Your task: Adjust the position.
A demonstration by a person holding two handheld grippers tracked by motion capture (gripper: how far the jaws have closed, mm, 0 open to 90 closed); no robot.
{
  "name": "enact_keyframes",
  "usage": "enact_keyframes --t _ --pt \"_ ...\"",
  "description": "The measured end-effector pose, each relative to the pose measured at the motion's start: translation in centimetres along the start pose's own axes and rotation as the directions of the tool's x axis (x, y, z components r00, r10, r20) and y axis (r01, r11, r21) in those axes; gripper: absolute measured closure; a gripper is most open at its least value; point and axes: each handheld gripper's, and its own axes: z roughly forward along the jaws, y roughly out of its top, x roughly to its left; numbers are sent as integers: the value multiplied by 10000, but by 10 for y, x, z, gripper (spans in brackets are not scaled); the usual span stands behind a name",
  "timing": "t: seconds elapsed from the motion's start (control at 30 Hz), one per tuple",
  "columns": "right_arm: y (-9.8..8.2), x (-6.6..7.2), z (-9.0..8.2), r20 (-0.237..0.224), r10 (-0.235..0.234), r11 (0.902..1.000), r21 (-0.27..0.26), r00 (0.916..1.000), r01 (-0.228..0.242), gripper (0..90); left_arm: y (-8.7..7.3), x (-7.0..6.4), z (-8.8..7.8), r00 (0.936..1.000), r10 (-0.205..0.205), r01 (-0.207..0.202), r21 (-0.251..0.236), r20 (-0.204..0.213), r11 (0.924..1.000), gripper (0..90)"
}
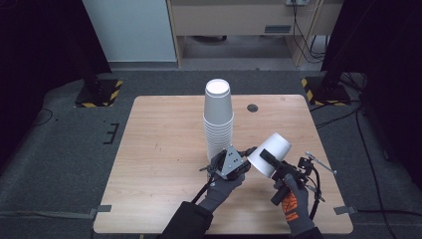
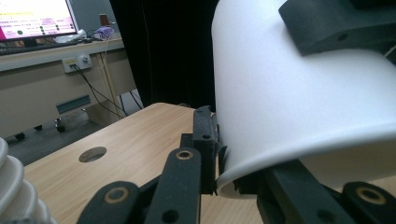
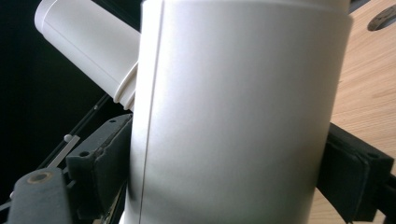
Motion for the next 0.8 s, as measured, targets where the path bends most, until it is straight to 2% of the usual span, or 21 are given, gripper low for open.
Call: enact_keyframes --t 0.43,0.8 --pt "4 -6 -1 238 -259 9996 114 9994 256 94 -4 -2 -4 9992 -259 253 190 310 9995 835" --pt "8 -9 -2 275 -378 9992 -116 9989 382 68 -3 -3 -9 9986 -308 295 288 433 9991 846"
